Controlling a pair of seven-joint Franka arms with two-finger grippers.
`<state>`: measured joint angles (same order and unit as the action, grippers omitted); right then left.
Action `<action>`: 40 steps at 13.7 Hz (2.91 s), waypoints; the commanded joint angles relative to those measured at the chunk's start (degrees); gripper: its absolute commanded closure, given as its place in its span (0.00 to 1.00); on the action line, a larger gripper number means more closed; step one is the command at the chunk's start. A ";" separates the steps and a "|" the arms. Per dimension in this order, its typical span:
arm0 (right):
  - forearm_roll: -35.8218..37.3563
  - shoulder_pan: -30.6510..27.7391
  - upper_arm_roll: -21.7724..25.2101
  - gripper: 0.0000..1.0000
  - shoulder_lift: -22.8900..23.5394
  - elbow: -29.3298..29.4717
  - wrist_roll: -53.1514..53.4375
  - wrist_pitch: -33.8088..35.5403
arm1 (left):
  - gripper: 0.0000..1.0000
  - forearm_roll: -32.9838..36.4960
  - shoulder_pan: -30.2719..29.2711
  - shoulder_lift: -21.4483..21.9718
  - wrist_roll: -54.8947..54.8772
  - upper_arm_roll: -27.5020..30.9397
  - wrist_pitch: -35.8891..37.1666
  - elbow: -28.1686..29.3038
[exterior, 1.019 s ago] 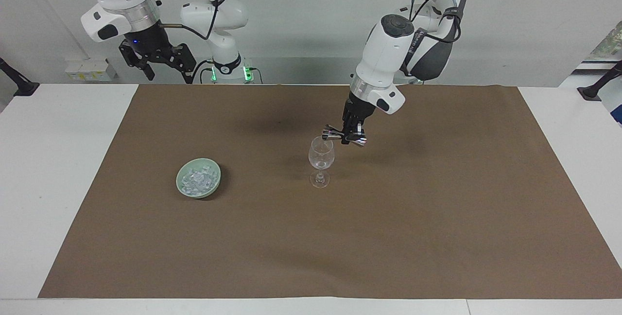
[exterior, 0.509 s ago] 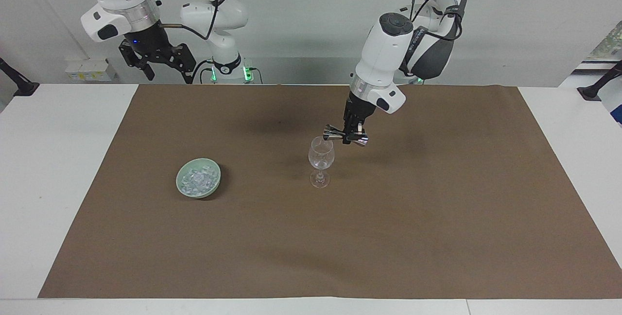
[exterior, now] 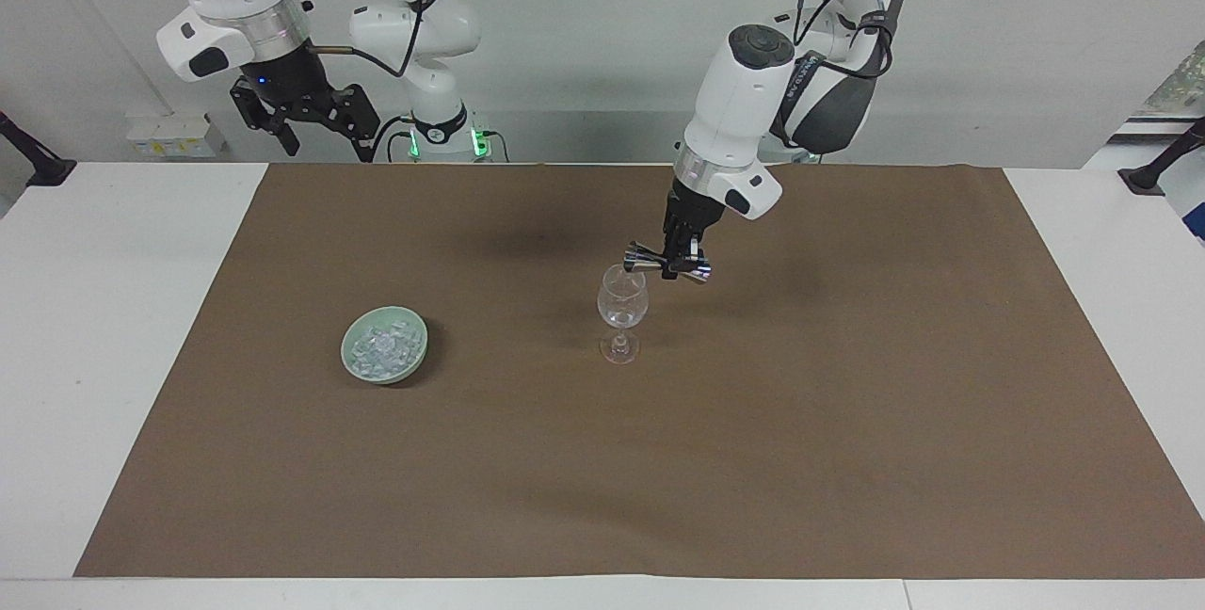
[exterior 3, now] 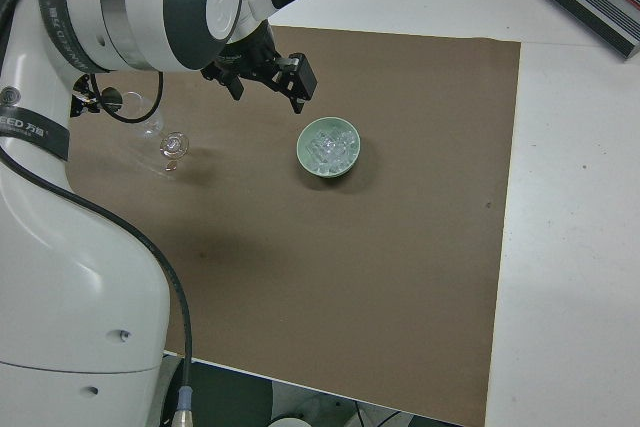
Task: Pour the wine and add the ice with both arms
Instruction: 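Tilt the bottle with the left gripper to pour into the cup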
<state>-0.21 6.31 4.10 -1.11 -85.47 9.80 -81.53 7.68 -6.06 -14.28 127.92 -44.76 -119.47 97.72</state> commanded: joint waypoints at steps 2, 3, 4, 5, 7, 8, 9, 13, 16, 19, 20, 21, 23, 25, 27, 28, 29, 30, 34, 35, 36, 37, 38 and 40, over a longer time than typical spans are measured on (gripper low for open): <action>0.65 -0.60 -0.23 0.00 -1.00 -1.28 -1.46 -1.27 | 1.00 2.69 1.40 -2.07 1.46 0.03 2.40 -3.06; 0.65 -0.60 -0.23 0.00 -1.00 -1.28 -1.54 -1.27 | 1.00 3.04 1.40 -2.07 1.46 0.03 2.40 -3.06; 0.65 -0.60 -0.23 0.00 -1.00 -1.37 -1.54 -1.27 | 1.00 3.39 1.40 -2.15 1.46 0.03 2.40 -3.06; 0.65 -0.60 -0.23 0.00 -1.00 -1.28 -1.54 -1.27 | 1.00 3.48 1.49 -2.15 1.46 -0.06 2.40 -3.06; 0.65 -0.60 -0.23 0.00 -1.00 -1.28 -1.54 -1.27 | 1.00 3.75 1.75 -2.15 1.46 -0.06 2.40 -3.06; 0.65 -0.60 -0.23 0.00 -1.00 -1.37 -1.54 -1.27 | 1.00 4.45 1.92 -2.15 1.46 -0.32 2.40 -3.15; 0.65 -0.60 -0.14 0.00 -1.00 -1.37 -1.46 -1.27 | 1.00 5.15 2.01 -2.42 1.46 -0.33 2.49 -3.59; 0.65 -0.60 -0.23 0.00 -1.00 -1.37 -1.46 -1.27 | 1.00 6.74 2.01 -3.74 1.46 -0.33 3.72 -5.52; 0.65 -0.60 -0.23 0.00 -1.00 -1.28 -1.54 -1.27 | 1.00 7.79 2.10 -3.91 1.45 -0.33 4.33 -5.96; 0.65 -0.60 -0.23 0.00 -1.00 -1.28 -1.54 -1.27 | 1.00 8.85 2.37 -4.53 1.37 -0.33 5.21 -6.76; 0.65 -0.60 -0.23 0.00 -1.00 -1.28 -1.54 -1.27 | 1.00 8.93 2.28 -4.53 1.37 -0.33 5.21 -6.76; 0.65 -0.60 -0.23 0.00 -1.00 -1.28 -1.46 -1.27 | 1.00 9.02 2.37 -4.53 1.37 -0.33 5.30 -6.76; 0.65 -0.60 -0.23 0.00 -1.00 -1.28 -1.54 -1.27 | 1.00 9.72 2.37 -4.53 1.37 -0.41 5.91 -6.76; 0.65 -0.60 -0.23 0.00 -1.00 -1.37 -1.54 -1.27 | 1.00 10.25 2.37 -4.61 1.37 -1.11 6.00 -6.76; 0.65 -0.60 -0.23 0.00 -1.00 -1.37 -1.54 -1.27 | 1.00 10.34 2.37 -4.70 1.37 -1.12 6.09 -6.76; 0.65 -0.60 -0.23 0.00 -1.00 -1.37 -1.46 -1.27 | 1.00 10.78 2.45 -4.70 1.37 -1.12 6.27 -6.76; 0.65 -0.60 -0.23 0.00 -1.00 -1.37 -1.54 -1.27 | 1.00 11.22 2.71 -4.96 1.37 -1.12 7.05 -7.19; 0.65 -0.60 -0.23 0.00 -1.00 -1.28 -1.54 -1.27 | 1.00 11.83 2.80 -5.58 1.37 -1.12 8.02 -8.41; 0.65 -0.60 -0.23 0.00 -1.00 -1.28 -1.54 -1.27 | 1.00 13.59 2.89 -6.64 1.37 -2.43 9.61 -9.48; 0.65 -0.60 -0.23 0.00 -1.00 -1.28 -1.54 -1.27 | 1.00 13.59 2.98 -6.64 1.37 -2.43 9.52 -9.48; 0.65 -0.60 -0.23 0.00 -1.00 -1.37 -1.54 -1.27 | 1.00 13.59 3.24 -6.64 1.37 -2.43 9.61 -9.48; 0.65 -0.60 -0.23 0.00 -1.08 -1.28 -1.46 -1.27 | 1.00 13.68 3.24 -6.64 1.37 -2.43 9.61 -9.48; 0.65 -0.60 -0.23 0.00 -1.00 -1.28 -1.54 -1.27 | 1.00 13.77 3.24 -6.64 1.37 -2.43 9.61 -9.48; 0.65 -0.60 -0.23 0.00 -1.00 -1.28 -1.54 -1.27 | 1.00 13.77 3.85 -6.64 1.37 -2.43 9.61 -9.57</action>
<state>-0.21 6.31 4.10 -1.11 -85.47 9.80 -81.53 19.85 -3.73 -19.73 128.20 -47.22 -111.75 90.35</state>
